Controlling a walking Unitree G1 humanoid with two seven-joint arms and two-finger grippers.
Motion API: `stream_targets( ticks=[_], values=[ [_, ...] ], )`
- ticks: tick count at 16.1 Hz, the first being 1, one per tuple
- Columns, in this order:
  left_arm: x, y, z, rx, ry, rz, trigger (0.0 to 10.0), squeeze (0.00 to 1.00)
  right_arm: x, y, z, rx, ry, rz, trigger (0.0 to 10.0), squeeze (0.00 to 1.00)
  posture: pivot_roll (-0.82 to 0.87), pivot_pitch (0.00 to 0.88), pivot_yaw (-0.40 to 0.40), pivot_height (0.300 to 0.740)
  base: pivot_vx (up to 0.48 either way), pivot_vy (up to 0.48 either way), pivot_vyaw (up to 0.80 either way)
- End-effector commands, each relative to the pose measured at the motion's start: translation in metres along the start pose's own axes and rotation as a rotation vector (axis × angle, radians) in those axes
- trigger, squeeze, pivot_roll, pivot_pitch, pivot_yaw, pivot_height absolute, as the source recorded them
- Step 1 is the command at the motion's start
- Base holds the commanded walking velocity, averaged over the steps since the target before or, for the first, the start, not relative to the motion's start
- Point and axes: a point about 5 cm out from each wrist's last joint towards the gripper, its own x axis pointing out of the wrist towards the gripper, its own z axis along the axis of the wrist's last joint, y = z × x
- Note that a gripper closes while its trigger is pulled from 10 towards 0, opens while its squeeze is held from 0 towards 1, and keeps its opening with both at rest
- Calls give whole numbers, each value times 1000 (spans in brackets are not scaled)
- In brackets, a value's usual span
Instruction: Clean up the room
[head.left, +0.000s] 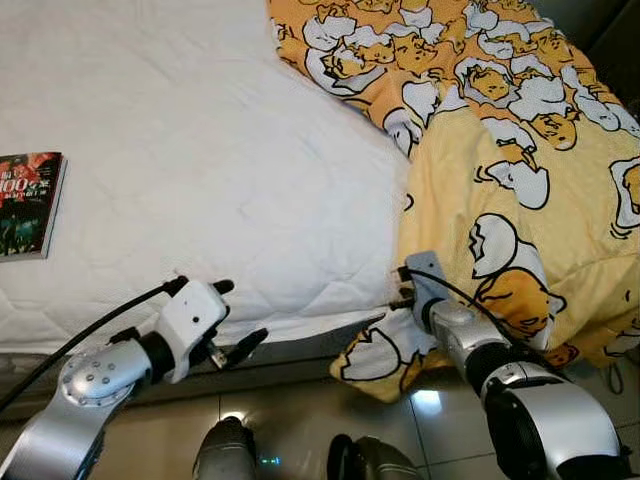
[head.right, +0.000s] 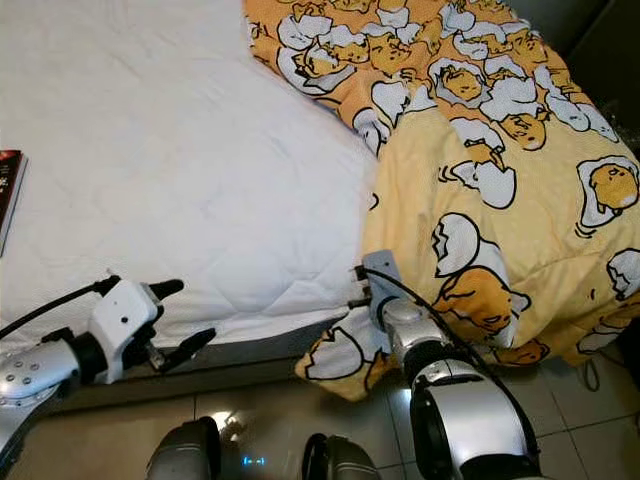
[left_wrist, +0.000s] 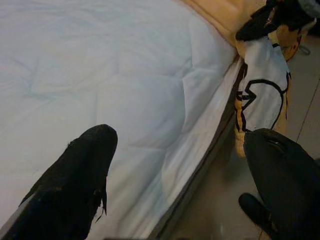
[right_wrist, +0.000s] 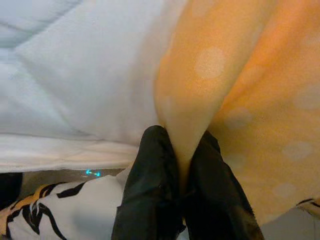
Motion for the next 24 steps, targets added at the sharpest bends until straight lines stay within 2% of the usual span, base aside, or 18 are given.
stream_targets(
  ticks=[1,4,7,8,9,11,13,14,15,16,17,18,19,20,21,22,23,24],
  values=[
    [-3,-1,0,-3,1,-14,10000,333,-1,-1,-13,-24,17,16,0,0,290,84,-90,740,0,0,0],
    [-5,1,-6,2,19,-43,10000,333,-4,-5,-27,-57,32,21,0,0,259,54,-44,740,0,0,0],
    [-4,6,-8,15,27,-52,10000,333,-5,-1,-24,-81,-27,125,0,0,246,35,-18,740,0,0,0],
    [-4,8,-8,24,29,-57,10000,337,-7,15,-19,-138,-99,298,0,0,248,36,-14,740,0,0,0],
    [-4,9,-8,25,29,-58,10000,333,-8,24,-18,-157,-123,378,0,0,245,37,-1,740,0,0,0],
    [-3,9,-9,34,32,-84,10000,333,-19,61,-26,-229,-190,680,0,0,243,38,17,740,0,0,0],
    [-3,7,-8,39,31,-111,10000,329,-37,83,-57,-396,-136,928,0,0,237,41,26,740,0,0,0],
    [-2,6,-8,40,31,-125,10000,333,-47,83,-87,-564,-42,1012,0,0,237,43,25,740,0,0,0],
    [-2,4,-8,41,31,-133,10000,333,-54,78,-114,-674,71,1058,0,0,236,49,22,740,0,0,0],
    [-2,3,-9,41,31,-137,10000,329,-57,75,-124,-708,113,1051,0,0,237,52,19,740,0,0,0],
    [-2,1,-9,41,30,-141,10000,333,-56,73,-125,-698,100,1015,3686,0,237,53,16,740,0,0,0],
    [-2,0,-10,41,29,-145,10000,333,-56,72,-122,-686,76,974,9490,0,237,53,16,740,0,0,0],
    [-3,0,-10,41,28,-148,10000,329,-54,72,-118,-658,65,940,10000,0,235,60,11,740,0,0,0],
    [-2,0,-10,42,28,-149,10000,333,-50,72,-110,-612,41,890,10000,808,235,60,11,740,0,0,0],
    [-2,0,-10,42,28,-149,10000,333,-50,72,-110,-612,41,890,10000,808,235,60,11,740,0,0,0],
    [-2,1,-10,42,27,-146,10000,329,-45,70,-97,-540,13,879,10000,1000,234,64,6,740,0,0,0],
    [-2,1,-10,42,26,-146,10000,329,-45,70,-93,-522,4,883,10000,1000,234,64,6,740,0,0,0],
    [-2,1,-11,40,26,-143,10000,329,-49,70,-85,-509,-11,971,10000,1000,232,65,-1,740,0,0,0]
  ],
)
